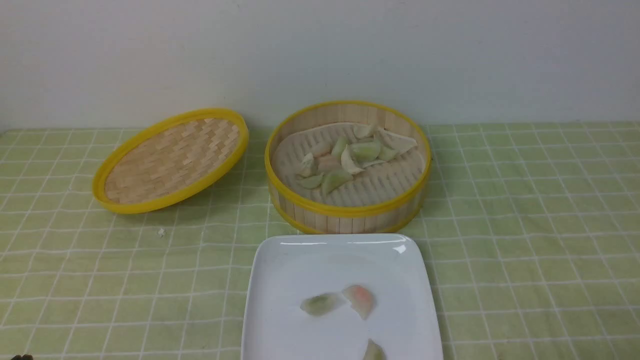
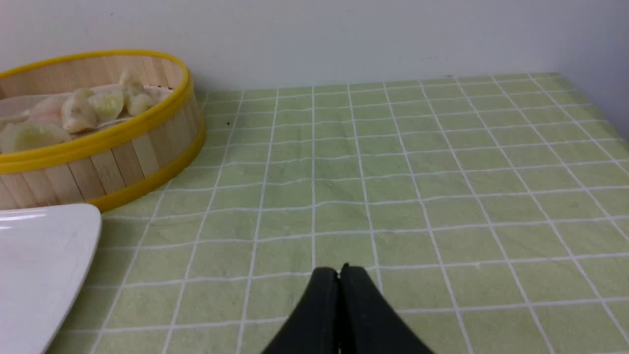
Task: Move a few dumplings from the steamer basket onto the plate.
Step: Use the left arm to grab a dumpling from the steamer
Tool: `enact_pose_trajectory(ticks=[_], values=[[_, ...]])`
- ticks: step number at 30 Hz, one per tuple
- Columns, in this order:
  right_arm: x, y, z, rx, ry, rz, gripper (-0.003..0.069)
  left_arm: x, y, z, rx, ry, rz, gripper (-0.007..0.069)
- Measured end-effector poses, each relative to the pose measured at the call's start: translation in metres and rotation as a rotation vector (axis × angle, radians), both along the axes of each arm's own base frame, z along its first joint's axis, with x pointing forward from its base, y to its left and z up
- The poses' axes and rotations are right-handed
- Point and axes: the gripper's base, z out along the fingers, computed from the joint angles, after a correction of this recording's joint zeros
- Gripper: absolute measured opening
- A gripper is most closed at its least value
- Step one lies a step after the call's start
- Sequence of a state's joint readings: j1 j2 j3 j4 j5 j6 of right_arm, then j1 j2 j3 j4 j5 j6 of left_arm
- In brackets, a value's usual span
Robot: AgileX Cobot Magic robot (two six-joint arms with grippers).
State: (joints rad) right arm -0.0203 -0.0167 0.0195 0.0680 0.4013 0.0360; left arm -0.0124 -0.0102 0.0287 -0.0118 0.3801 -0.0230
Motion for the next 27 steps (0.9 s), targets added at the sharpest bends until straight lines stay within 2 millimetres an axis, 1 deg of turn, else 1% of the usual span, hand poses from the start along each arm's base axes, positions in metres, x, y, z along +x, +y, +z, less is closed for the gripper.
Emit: enact_pose_trajectory(ticks=[22, 25, 27], values=[[0.0, 0.0, 0.0, 0.0, 0.0, 0.0, -0.0013, 0.0, 0.0, 0.001, -0.008, -0.006, 0.0, -0.0006], [0.0, 0.0, 0.0, 0.0, 0.0, 0.0, -0.0013, 0.002, -0.002, 0.007, -0.099, -0.081, 0.003, -0.0006], [0.0, 0.0, 0.0, 0.0, 0.0, 0.0, -0.0013, 0.003, -0.003, 0.015, -0.222, -0.165, 0.016, -0.0006]])
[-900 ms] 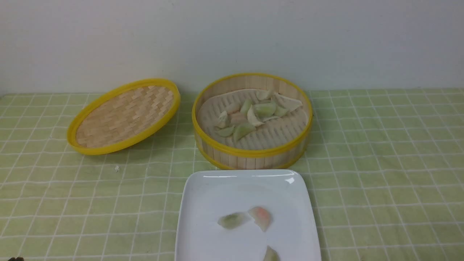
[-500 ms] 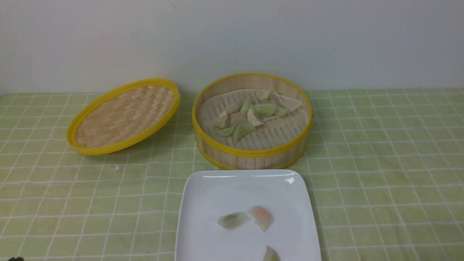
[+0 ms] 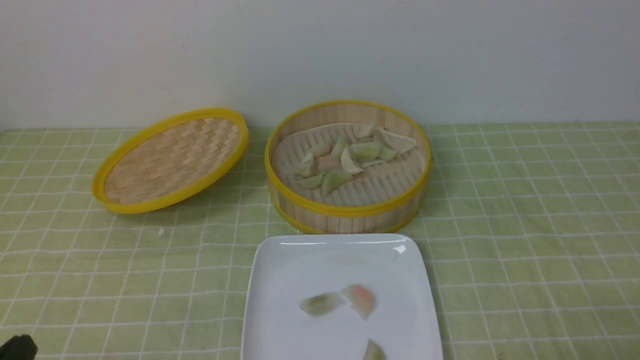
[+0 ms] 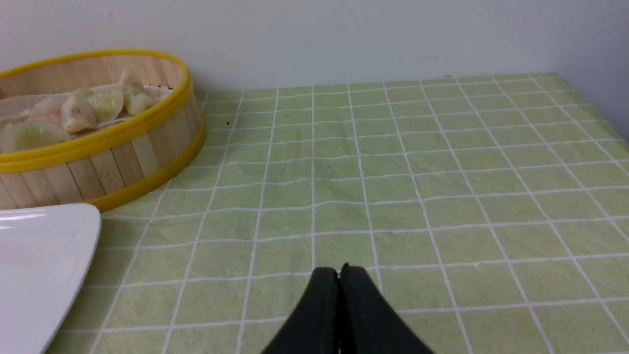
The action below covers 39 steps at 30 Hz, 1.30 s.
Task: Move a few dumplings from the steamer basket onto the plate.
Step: Use the left arm to grab a dumpling from the steamer
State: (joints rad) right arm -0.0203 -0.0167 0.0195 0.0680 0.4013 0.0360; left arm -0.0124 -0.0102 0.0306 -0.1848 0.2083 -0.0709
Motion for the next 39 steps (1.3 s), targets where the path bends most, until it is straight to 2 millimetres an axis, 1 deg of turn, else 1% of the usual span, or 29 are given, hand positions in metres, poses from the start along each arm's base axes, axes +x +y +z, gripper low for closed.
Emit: enact_pose_trajectory(ticks=[3, 4, 5, 7, 8, 9, 10, 11, 12, 13, 16, 18, 19, 20, 21, 22, 23, 24, 25, 26, 27, 29, 31, 33, 34, 35, 37, 38, 39], values=[[0.0, 0.0, 0.0, 0.0, 0.0, 0.0, -0.0013, 0.001, 0.001, 0.011, -0.178, -0.112, 0.024, -0.0006], [0.0, 0.0, 0.0, 0.0, 0.0, 0.0, -0.0013, 0.001, 0.002, 0.014, -0.206, -0.144, 0.033, -0.0006], [0.0, 0.0, 0.0, 0.0, 0.0, 0.0, -0.0013, 0.0, 0.006, 0.024, -0.305, -0.252, 0.064, -0.0006], [0.0, 0.0, 0.0, 0.0, 0.0, 0.0, -0.0013, -0.003, 0.013, 0.037, -0.386, -0.41, 0.115, -0.0006], [0.0, 0.0, 0.0, 0.0, 0.0, 0.0, -0.0013, -0.005, 0.015, 0.044, -0.415, -0.455, 0.126, -0.0006], [0.0, 0.0, 0.0, 0.001, 0.0, 0.0, -0.0013, -0.008, 0.017, 0.056, -0.435, -0.52, 0.133, -0.0006], [0.0, 0.0, 0.0, 0.002, 0.0, 0.0, -0.0013, -0.008, 0.017, 0.056, -0.435, -0.52, 0.133, -0.0006], [0.0, 0.0, 0.0, 0.008, -0.001, 0.001, -0.0013, -0.015, 0.016, 0.085, -0.44, -0.597, 0.112, -0.0006], [0.0, 0.0, 0.0, 0.011, -0.002, 0.001, -0.0013, -0.019, 0.015, 0.106, -0.422, -0.627, 0.096, -0.0006], [0.0, 0.0, 0.0, 0.012, -0.002, 0.001, -0.0013, -0.02, 0.014, 0.117, -0.405, -0.621, 0.08, -0.0006], [0.0, 0.0, 0.0, 0.015, -0.005, 0.001, -0.0013, -0.012, 0.004, 0.173, -0.297, -0.497, 0.011, -0.0006], [0.0, 0.0, 0.0, 0.018, -0.005, 0.001, -0.0013, 0.007, -0.003, 0.206, -0.218, -0.299, -0.034, -0.0006], [0.0, 0.0, 0.0, 0.017, -0.005, 0.001, -0.0013, 0.017, -0.006, 0.214, -0.184, -0.173, -0.06, -0.0006], [0.0, 0.0, 0.0, 0.018, -0.005, 0.001, -0.0013, 0.036, -0.011, 0.228, -0.129, 0.009, -0.102, -0.0006], [0.0, 0.0, 0.0, 0.018, -0.005, 0.001, -0.0013, 0.041, -0.013, 0.236, -0.113, 0.043, -0.117, -0.0006], [0.0, 0.0, 0.0, 0.018, -0.005, 0.001, -0.0013, 0.052, -0.015, 0.235, -0.093, 0.14, -0.139, -0.0006], [0.0, 0.0, 0.0, 0.018, -0.005, 0.001, -0.0013, 0.087, -0.021, 0.243, -0.044, 0.344, -0.216, -0.0006], [0.0, 0.0, 0.0, 0.018, -0.005, 0.001, -0.0013, 0.098, -0.023, 0.241, -0.023, 0.416, -0.251, -0.0006], [0.0, 0.0, 0.0, 0.019, -0.005, 0.001, -0.0013, 0.112, -0.026, 0.243, -0.01, 0.472, -0.294, -0.0006], [0.0, 0.0, 0.0, 0.019, -0.005, 0.001, -0.0013, 0.136, -0.03, 0.236, 0.014, 0.57, -0.354, -0.0006], [0.0, 0.0, 0.0, 0.019, -0.005, 0.001, -0.0013, 0.157, -0.034, 0.23, 0.022, 0.626, -0.399, -0.0006], [0.0, 0.0, 0.0, 0.019, -0.005, 0.001, -0.0013, 0.191, -0.042, 0.215, 0.055, 0.722, -0.474, -0.0006], [0.0, 0.0, 0.0, 0.019, -0.005, 0.001, -0.0013, 0.223, -0.059, 0.195, 0.106, 0.811, -0.545, -0.0006], [0.0, 0.0, 0.0, 0.019, -0.005, 0.001, -0.0013, 0.249, -0.077, 0.177, 0.171, 0.872, -0.588, -0.0006], [0.0, 0.0, 0.0, 0.019, -0.005, 0.001, -0.0013, 0.248, -0.079, 0.179, 0.179, 0.867, -0.592, -0.0006], [0.0, 0.0, 0.0, 0.019, -0.005, 0.001, -0.0013, 0.265, -0.093, 0.166, 0.227, 0.908, -0.617, -0.0006], [0.0, 0.0, 0.0, 0.019, -0.005, 0.001, -0.0013, 0.284, -0.114, 0.159, 0.278, 0.925, -0.639, -0.0006], [0.0, 0.0, 0.0, 0.019, -0.005, 0.001, -0.0013, 0.291, -0.12, 0.154, 0.29, 0.936, -0.645, -0.0006], [0.0, 0.0, 0.0, 0.019, -0.005, 0.001, -0.0013, 0.301, -0.127, 0.154, 0.312, 0.928, -0.649, -0.0006]])
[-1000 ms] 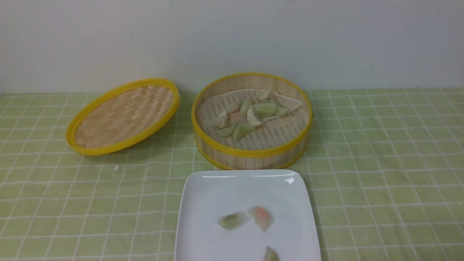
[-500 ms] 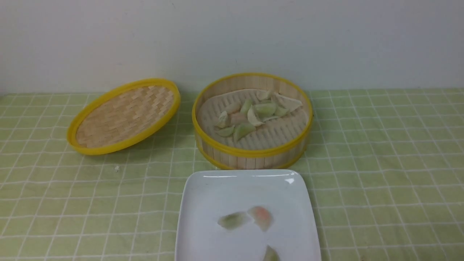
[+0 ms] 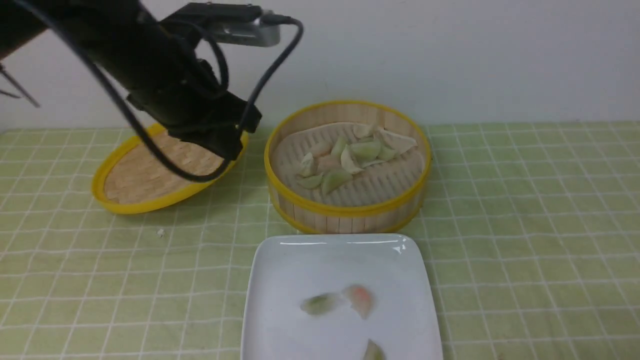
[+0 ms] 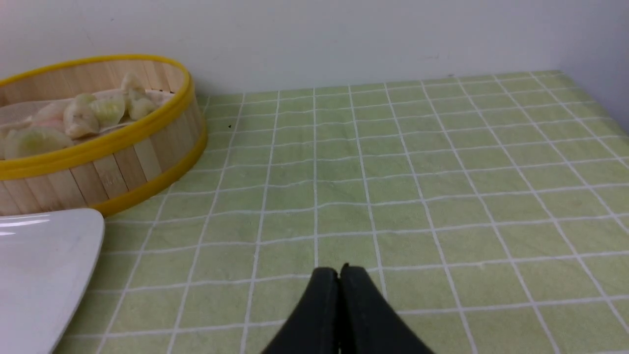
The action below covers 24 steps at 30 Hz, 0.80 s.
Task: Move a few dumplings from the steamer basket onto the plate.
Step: Use the left arm to grab a dumpling from the steamer
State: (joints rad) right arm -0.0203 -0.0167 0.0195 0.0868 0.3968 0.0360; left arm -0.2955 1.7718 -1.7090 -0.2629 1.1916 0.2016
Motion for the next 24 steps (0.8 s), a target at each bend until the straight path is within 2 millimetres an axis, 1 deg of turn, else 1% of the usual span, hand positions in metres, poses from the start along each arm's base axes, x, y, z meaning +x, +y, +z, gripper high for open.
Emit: enact_pose_trajectory(ticks=[2, 3, 4, 6, 7, 8, 9, 10, 13, 15, 18, 19, 20, 22, 23, 24], values=[[0.0, 0.0, 0.0, 0.0, 0.0, 0.0, -0.0013, 0.016, -0.011, -0.003, 0.011, -0.007, -0.014, -0.0006], [0.0, 0.0, 0.0, 0.0, 0.0, 0.0, -0.0013, 0.024, -0.014, -0.007, 0.015, -0.002, -0.018, -0.0006], [0.0, 0.0, 0.0, 0.0, 0.0, 0.0, -0.0013, 0.029, -0.017, -0.009, 0.017, 0.001, -0.022, -0.0006], [0.0, 0.0, 0.0, 0.0, 0.0, 0.0, -0.0013, 0.052, -0.024, -0.018, 0.017, -0.007, -0.025, -0.0006], [0.0, 0.0, 0.0, 0.0, 0.0, 0.0, -0.0013, 0.052, -0.025, -0.016, 0.015, -0.015, -0.025, -0.0006], [0.0, 0.0, 0.0, 0.0, 0.0, 0.0, -0.0013, 0.066, -0.029, -0.03, 0.021, -0.004, -0.031, -0.0006], [0.0, 0.0, 0.0, 0.0, 0.0, 0.0, -0.0013, 0.076, -0.033, -0.034, 0.019, -0.022, -0.044, -0.0006], [0.0, 0.0, 0.0, 0.0, 0.0, 0.0, -0.0013, 0.087, -0.038, -0.043, 0.02, -0.028, -0.061, -0.0006], [0.0, 0.0, 0.0, 0.0, 0.0, 0.0, -0.0013, 0.108, -0.049, -0.066, 0.028, -0.038, -0.083, -0.0004], [0.0, 0.0, 0.0, 0.001, 0.0, 0.0, -0.0013, 0.115, -0.055, -0.077, 0.04, -0.043, -0.093, 0.0008], [0.0, 0.0, 0.0, 0.001, 0.0, 0.0, -0.0013, 0.123, -0.063, -0.093, 0.069, -0.044, -0.105, 0.0067], [0.0, 0.0, 0.0, 0.001, 0.0, 0.0, -0.0013, 0.123, -0.063, -0.095, 0.071, -0.042, -0.106, 0.0074], [0.0, 0.0, 0.0, 0.002, 0.0, 0.0, -0.0013, 0.126, -0.065, -0.103, 0.081, -0.034, -0.109, 0.012], [0.0, 0.0, 0.0, 0.002, -0.001, 0.0, -0.0013, 0.128, -0.065, -0.112, 0.09, -0.02, -0.11, 0.0225], [0.0, 0.0, 0.0, 0.002, -0.001, 0.0, -0.0013, 0.129, -0.065, -0.116, 0.094, -0.013, -0.11, 0.0252], [0.0, 0.0, 0.0, 0.002, -0.001, 0.0, -0.0013, 0.13, -0.065, -0.123, 0.103, -0.005, -0.11, 0.0314]])
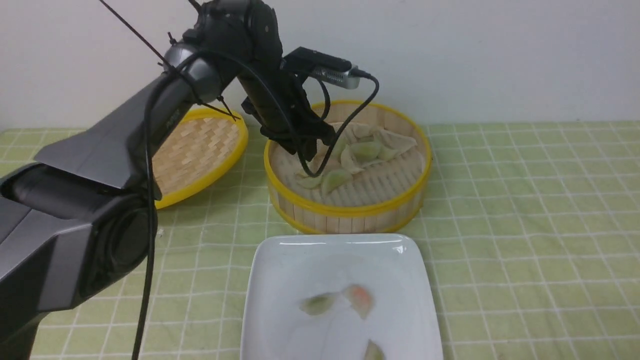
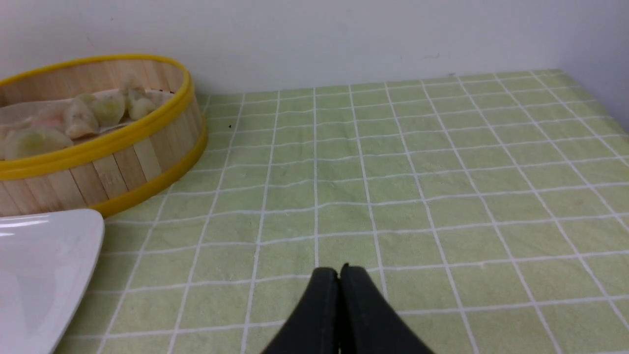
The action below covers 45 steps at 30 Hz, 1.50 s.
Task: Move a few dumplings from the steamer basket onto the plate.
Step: Use the left arm to grab a dumpling from the steamer, then use the left arm to put the dumpling into the plate
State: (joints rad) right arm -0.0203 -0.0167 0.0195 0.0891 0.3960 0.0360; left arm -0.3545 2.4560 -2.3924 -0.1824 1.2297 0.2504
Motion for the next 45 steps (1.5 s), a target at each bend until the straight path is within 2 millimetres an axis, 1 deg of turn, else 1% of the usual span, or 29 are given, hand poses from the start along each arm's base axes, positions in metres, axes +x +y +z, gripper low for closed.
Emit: enact_pose_trajectory(ticks=[1, 2, 4, 7, 9, 12, 14, 15, 16, 18, 21, 23, 25, 26, 29, 30, 31, 32, 33, 35, 37, 39, 40, 41, 42, 43, 44, 45], values=[[0.0, 0.0, 0.0, 0.0, 0.0, 0.0, -0.0013, 0.001, 0.0, -0.005, 0.007, 0.002, 0.001, 0.0353], [0.0, 0.0, 0.0, 0.001, 0.0, 0.0, -0.0013, 0.002, 0.0, -0.008, 0.011, 0.002, 0.002, 0.0367], [0.0, 0.0, 0.0, 0.001, 0.0, 0.0, -0.0013, 0.006, 0.0, -0.018, 0.027, -0.002, 0.007, 0.0418], [0.0, 0.0, 0.0, 0.001, 0.0, 0.0, -0.0013, 0.011, 0.0, -0.031, 0.036, -0.02, 0.014, 0.044], [0.0, 0.0, 0.0, 0.001, 0.0, 0.0, -0.0014, 0.014, -0.001, -0.032, 0.029, -0.04, 0.018, 0.0435], [0.0, 0.0, 0.0, 0.001, 0.0, 0.0, -0.0013, 0.017, -0.002, -0.042, 0.024, -0.045, 0.023, 0.04], [0.0, 0.0, 0.0, 0.001, 0.0, 0.0, -0.0013, 0.018, -0.002, -0.051, 0.026, -0.03, 0.03, 0.0335], [0.0, 0.0, 0.0, 0.001, 0.0, 0.0, -0.0013, 0.018, -0.002, -0.052, 0.029, -0.029, 0.029, 0.0335], [0.0, 0.0, 0.0, 0.001, 0.0, 0.0, -0.0013, 0.017, -0.003, -0.052, 0.03, -0.018, 0.036, 0.0277], [0.0, 0.0, 0.0, 0.001, 0.0, 0.0, -0.0013, 0.017, -0.003, -0.051, 0.026, -0.015, 0.047, 0.0231], [0.0, 0.0, 0.0, 0.001, 0.0, 0.0, -0.0013, 0.015, -0.002, -0.05, 0.031, 0.011, 0.055, 0.0232], [0.0, 0.0, 0.0, 0.001, 0.0, 0.0, -0.0013, 0.01, -0.001, -0.043, 0.04, 0.042, 0.054, 0.0231], [0.0, 0.0, 0.0, 0.001, 0.0, 0.0, -0.0013, 0.008, -0.001, -0.028, 0.036, 0.033, 0.053, 0.0231], [0.0, 0.0, 0.0, 0.001, 0.0, 0.0, -0.0013, 0.007, -0.001, -0.016, 0.027, 0.012, 0.054, 0.0231], [0.0, 0.0, 0.0, 0.001, 0.0, 0.0, -0.0013, -0.001, 0.003, 0.03, -0.007, -0.064, 0.064, 0.0231], [0.0, 0.0, 0.0, 0.001, 0.0, 0.0, -0.0013, -0.009, 0.005, 0.056, -0.035, -0.103, 0.071, 0.0231], [0.0, 0.0, 0.0, 0.002, 0.0, 0.0, -0.0013, -0.017, 0.007, 0.078, -0.062, -0.13, 0.075, 0.0231], [0.0, 0.0, 0.0, 0.002, 0.0, 0.0, -0.0013, -0.024, 0.007, 0.089, -0.077, -0.136, 0.072, 0.0231], [0.0, 0.0, 0.0, 0.002, 0.0, 0.0, -0.0013, -0.039, 0.011, 0.115, -0.1, -0.163, 0.07, 0.0231], [0.0, 0.0, 0.0, 0.002, 0.0, 0.0, -0.0013, -0.06, 0.013, 0.135, -0.106, -0.166, 0.06, 0.0231], [0.0, 0.0, 0.0, 0.002, 0.0, 0.0, -0.0013, -0.087, 0.016, 0.142, -0.094, -0.132, 0.043, 0.0231], [0.0, 0.0, 0.0, 0.002, 0.0, 0.0, -0.0013, -0.106, 0.016, 0.136, -0.069, -0.082, 0.017, 0.0231], [0.0, 0.0, 0.0, 0.002, 0.0, 0.0, -0.0013, -0.116, 0.016, 0.127, -0.05, -0.042, 0.001, 0.0231], [0.0, 0.0, 0.0, 0.002, 0.0, 0.0, -0.0013, -0.129, 0.015, 0.111, -0.02, 0.021, -0.028, 0.0231], [0.0, 0.0, 0.0, 0.002, 0.0, 0.0, -0.0013, -0.131, 0.014, 0.109, -0.016, 0.029, -0.034, 0.0231], [0.0, 0.0, 0.0, 0.002, 0.0, 0.0, -0.0013, -0.137, 0.014, 0.095, 0.008, 0.075, -0.047, 0.0231], [0.0, 0.0, 0.0, 0.002, 0.0, 0.0, -0.0013, -0.147, 0.012, 0.07, 0.054, 0.152, -0.08, 0.0231], [0.0, 0.0, 0.0, 0.002, 0.0, 0.0, -0.0013, -0.15, 0.01, 0.064, 0.066, 0.169, -0.09, 0.0231]])
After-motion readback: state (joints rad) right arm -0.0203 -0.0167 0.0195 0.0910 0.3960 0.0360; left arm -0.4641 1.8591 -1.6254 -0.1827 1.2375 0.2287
